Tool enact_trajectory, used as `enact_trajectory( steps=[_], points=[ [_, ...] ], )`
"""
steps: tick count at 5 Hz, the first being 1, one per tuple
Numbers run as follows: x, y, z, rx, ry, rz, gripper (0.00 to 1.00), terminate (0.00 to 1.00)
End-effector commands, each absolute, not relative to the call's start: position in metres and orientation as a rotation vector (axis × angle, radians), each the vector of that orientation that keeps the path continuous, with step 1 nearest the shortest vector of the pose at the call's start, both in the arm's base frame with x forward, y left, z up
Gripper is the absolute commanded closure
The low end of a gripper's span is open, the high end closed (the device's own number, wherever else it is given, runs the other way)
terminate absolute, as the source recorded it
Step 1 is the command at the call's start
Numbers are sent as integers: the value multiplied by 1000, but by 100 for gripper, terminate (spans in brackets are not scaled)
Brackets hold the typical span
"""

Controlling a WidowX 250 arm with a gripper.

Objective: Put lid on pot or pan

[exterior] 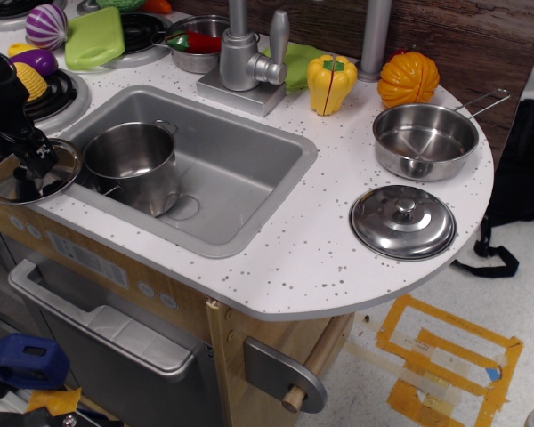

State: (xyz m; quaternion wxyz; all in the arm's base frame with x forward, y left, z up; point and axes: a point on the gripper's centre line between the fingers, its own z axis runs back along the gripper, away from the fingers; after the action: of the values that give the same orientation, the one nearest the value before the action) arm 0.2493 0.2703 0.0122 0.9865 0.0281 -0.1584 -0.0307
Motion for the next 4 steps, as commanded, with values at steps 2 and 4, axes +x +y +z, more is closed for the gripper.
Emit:
enact_trajectory(
  steps=[2,4],
  points=[
    [252,280,20,80,-343,-40,100,0],
    [254,279,42,101,-333,-44,100,0]
  ],
)
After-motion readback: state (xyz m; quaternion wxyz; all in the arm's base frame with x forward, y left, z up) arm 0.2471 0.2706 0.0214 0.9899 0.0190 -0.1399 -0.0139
